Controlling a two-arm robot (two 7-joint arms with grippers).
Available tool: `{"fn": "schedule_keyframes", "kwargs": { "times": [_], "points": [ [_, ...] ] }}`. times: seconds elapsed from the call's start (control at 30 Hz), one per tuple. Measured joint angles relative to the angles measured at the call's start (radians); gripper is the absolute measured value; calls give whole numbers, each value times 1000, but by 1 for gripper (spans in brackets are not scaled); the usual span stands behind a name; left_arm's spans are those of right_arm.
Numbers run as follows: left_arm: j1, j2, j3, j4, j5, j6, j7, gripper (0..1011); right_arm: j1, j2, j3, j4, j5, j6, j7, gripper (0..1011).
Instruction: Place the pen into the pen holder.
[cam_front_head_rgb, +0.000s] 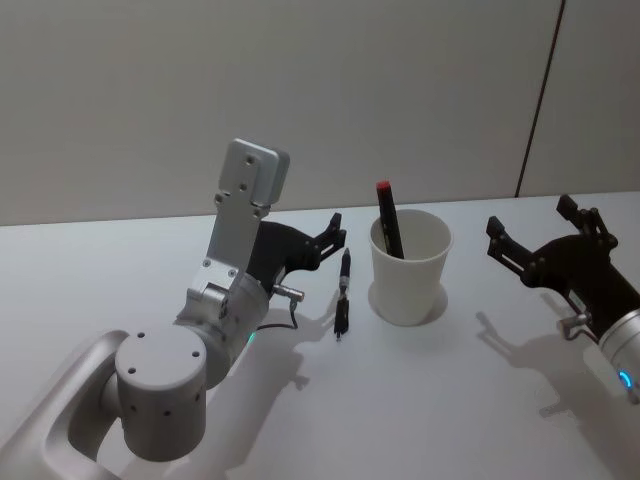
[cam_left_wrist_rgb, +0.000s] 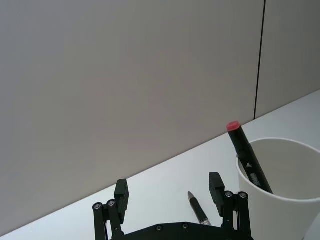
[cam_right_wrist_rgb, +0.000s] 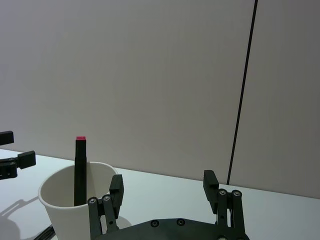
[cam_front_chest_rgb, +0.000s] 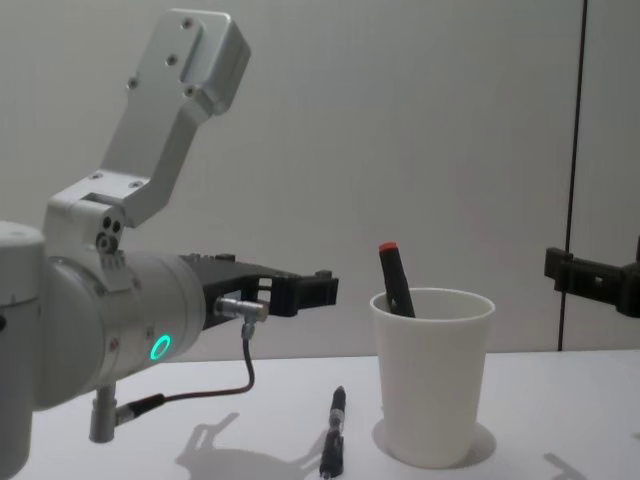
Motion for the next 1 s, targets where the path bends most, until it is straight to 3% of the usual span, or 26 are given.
{"fn": "schedule_keyframes", "kwargs": {
  "times": [0.37,1.0],
  "points": [
    [22,-10,4,-33,0,112,69,1001,0,0,0,0,0,0,0,1001],
    [49,-20,12,-31,19,139,67,1001,0,0,0,0,0,0,0,1001]
  ]
}}
